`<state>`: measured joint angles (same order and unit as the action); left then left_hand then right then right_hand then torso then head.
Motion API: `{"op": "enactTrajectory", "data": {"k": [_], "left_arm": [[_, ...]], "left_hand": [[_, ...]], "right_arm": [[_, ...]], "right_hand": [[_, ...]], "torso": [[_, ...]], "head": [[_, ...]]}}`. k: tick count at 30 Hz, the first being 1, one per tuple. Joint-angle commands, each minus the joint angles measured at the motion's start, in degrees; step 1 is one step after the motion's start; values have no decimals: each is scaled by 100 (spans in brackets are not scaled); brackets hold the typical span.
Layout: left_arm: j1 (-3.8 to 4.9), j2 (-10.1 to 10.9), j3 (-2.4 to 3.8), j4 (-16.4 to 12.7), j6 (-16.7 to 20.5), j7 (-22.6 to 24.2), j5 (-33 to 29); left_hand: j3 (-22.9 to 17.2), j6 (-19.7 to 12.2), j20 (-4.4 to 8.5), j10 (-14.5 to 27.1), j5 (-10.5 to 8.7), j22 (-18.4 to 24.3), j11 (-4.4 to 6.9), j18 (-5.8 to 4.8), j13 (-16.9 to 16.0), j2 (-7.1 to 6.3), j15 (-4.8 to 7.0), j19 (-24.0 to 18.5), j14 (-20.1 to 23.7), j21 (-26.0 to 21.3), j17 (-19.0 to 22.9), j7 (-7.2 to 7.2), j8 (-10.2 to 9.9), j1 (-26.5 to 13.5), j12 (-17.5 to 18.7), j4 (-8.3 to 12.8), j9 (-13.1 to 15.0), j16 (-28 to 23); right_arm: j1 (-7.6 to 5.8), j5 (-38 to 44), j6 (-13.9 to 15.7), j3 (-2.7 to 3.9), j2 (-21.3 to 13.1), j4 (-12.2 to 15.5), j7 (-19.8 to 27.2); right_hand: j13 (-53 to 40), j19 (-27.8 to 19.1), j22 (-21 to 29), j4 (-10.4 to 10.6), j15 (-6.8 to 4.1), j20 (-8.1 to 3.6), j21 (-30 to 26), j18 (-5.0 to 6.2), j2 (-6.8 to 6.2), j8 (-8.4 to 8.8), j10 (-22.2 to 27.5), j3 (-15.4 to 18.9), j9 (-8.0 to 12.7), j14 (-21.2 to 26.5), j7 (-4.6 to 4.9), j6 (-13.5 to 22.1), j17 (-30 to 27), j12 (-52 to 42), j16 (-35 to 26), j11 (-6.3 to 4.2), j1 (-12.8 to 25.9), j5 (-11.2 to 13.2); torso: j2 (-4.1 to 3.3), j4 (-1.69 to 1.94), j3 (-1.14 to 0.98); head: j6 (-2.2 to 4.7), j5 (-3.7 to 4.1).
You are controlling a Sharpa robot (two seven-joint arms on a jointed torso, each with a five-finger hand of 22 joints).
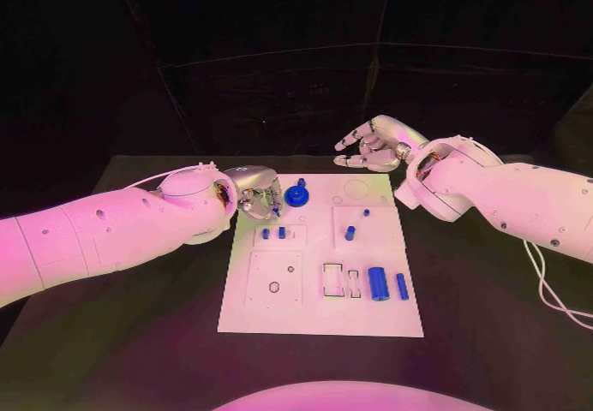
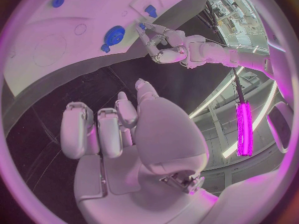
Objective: Assemble the parts on the task board
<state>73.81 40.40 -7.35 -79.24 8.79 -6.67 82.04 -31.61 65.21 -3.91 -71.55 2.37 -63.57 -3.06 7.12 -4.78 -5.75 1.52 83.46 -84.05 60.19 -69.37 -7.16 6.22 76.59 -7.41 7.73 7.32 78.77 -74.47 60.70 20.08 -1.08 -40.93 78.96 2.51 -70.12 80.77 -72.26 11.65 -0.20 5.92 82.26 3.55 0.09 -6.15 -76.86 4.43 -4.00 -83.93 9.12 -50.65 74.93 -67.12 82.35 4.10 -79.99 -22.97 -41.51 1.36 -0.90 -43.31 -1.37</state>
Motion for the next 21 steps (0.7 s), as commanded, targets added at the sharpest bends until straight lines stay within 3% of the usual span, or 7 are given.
{"op": "enactTrajectory", "data": {"k": [1, 21], "left_arm": [[4, -15, 4, -1, 11, 34, -24], [-5, -112, -3, 61, -291, -36, -24]], "left_hand": [[17, 19, 19, -17, 38, -7, -1, -100, -4, 0, 23, 26, -193, 18, 8, 16, -24, -47, 28, -24, 4, -3], [54, -8, 15, -1, 37, -15, -8, -102, 0, -43, 18, 18, -181, 18, 47, 13, -49, -75, 61, -24, -4, -24]], "right_arm": [[-11, -7, -24, 4, 7, 6, 46], [-11, -7, -21, 4, 1, 12, 46]], "right_hand": [[-7, -13, -5, -7, -30, -23, -32, 12, 13, -33, 3, 33, 3, -349, 4, -5, 313, 14, -32, -16, -25, -32], [-7, -13, -5, -7, -30, -23, -32, 12, 13, -33, 3, 33, 3, -349, 4, -5, 313, 14, -32, -16, -25, -32]], "torso": [[0, 2, 2], [1, 3, 2]], "head": [[-8, 4], [-22, 20]]}}
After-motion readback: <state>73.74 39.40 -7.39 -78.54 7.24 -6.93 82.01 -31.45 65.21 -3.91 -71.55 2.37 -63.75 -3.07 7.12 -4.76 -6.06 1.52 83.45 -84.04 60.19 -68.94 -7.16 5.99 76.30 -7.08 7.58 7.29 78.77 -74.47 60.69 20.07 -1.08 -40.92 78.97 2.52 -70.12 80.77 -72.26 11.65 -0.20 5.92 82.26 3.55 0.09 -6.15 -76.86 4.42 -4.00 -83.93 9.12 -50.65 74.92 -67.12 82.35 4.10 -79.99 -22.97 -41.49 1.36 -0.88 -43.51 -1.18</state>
